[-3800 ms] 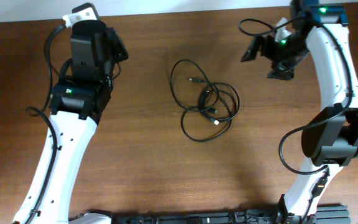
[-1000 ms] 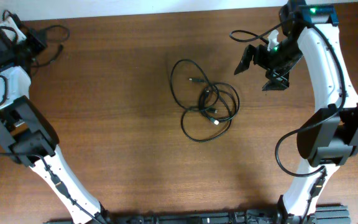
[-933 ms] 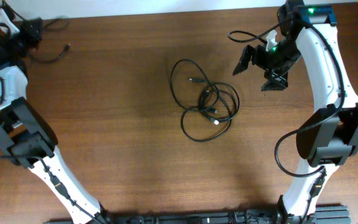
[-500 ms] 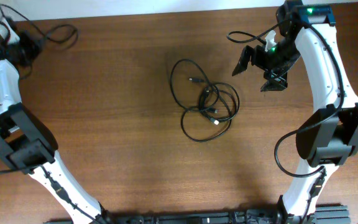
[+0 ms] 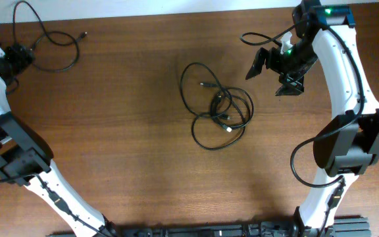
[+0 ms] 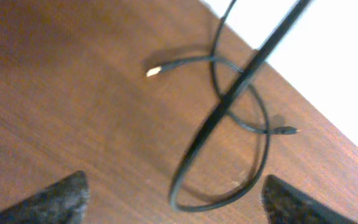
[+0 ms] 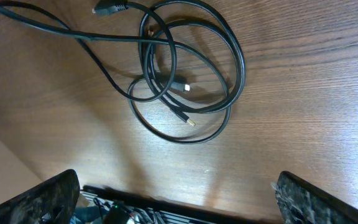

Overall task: Untangle cables
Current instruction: 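Lay the separated cable down at the left table edge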

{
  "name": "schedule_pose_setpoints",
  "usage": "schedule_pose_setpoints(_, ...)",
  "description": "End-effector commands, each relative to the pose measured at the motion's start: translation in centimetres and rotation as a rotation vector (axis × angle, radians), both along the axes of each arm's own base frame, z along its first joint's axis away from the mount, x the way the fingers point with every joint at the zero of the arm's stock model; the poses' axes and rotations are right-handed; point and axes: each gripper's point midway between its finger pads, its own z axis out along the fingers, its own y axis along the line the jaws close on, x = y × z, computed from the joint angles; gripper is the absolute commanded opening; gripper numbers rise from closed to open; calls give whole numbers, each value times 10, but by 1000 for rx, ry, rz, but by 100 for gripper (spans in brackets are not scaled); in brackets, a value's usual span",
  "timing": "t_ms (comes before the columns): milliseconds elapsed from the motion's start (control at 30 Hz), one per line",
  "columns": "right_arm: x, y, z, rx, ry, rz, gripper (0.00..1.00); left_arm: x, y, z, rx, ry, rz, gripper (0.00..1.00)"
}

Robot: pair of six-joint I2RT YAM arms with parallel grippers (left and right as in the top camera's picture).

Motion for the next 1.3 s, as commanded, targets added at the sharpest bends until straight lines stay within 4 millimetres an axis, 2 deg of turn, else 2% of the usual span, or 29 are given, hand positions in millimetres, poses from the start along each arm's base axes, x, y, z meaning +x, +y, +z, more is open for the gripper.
schedule_pose_setpoints(0,0,-4,12,-39,-51,17,98,18,-15,34,39,-87,-68,98)
schedule_pose_setpoints(67,0,-6,11,-51,-51,16,98,24,-20,31,118,-78,-118,95)
schedule_pose_setpoints(167,-1,-6,11,-54,-45,17,98,23,-6,11,225,0,-53,87)
schedule_pose_setpoints(200,-2,-6,11,-54,-41,17,98,25,-2,4,244,15,-37,76)
schedule_pose_setpoints(233,-2,-6,11,-54,-39,17,98,25,-1,-4,245,23,-34,54)
schedule_pose_setpoints(267,-2,-6,11,-54,-39,17,98,24,1,-13,241,37,-35,36)
schedule_pose_setpoints(300,-2,-6,11,-54,-39,17,98,22,4,-21,235,48,-31,26)
schedule_pose_setpoints(333,-2,-6,11,-54,-39,17,98,20,8,-27,229,57,-25,23)
schedule_pose_setpoints(367,-2,-6,11,-54,-39,17,98,17,13,-33,223,67,-17,14)
schedule_pose_setpoints(400,-2,-6,11,-54,-39,17,98,10,23,-40,214,82,1,0)
schedule_pose_setpoints(533,-2,-6,11,-54,-40,17,98,-14,55,-43,153,94,85,0)
schedule_pose_setpoints(633,-2,-6,11,-54,-40,17,99,-15,47,-40,-84,-23,56,0)
schedule_pose_setpoints(700,-2,-6,11,-54,-40,17,98,-13,39,-41,-213,-71,44,1)
schedule_pose_setpoints(733,-2,-6,11,-54,-40,17,98,-13,35,-43,-282,-81,51,8)
schedule_pose_setpoints(767,-2,-6,11,-54,-40,17,98,-12,30,-47,-338,-83,54,33)
schedule_pose_setpoints(800,-2,-6,11,-54,-40,17,98,-12,25,-49,-365,-89,39,78)
schedule_pose_setpoints(833,-2,-6,11,-54,-40,17,99,-10,20,-46,-389,-102,14,99)
schedule_pose_setpoints(933,-2,-6,11,-54,-40,17,98,-6,14,-19,-403,-156,-35,99)
schedule_pose_setpoints(1033,-2,-7,11,-57,-40,17,98,-6,18,24,-339,-200,-30,99)
schedule_pose_setpoints(1067,-2,-7,11,-61,-40,18,98,-11,26,53,-264,-204,17,99)
schedule_pose_setpoints(1167,-2,-7,11,-61,-40,18,99,-23,33,85,-158,-175,108,99)
schedule_pose_setpoints(1267,-2,-7,11,-61,-41,17,98,-34,15,124,-124,-175,115,99)
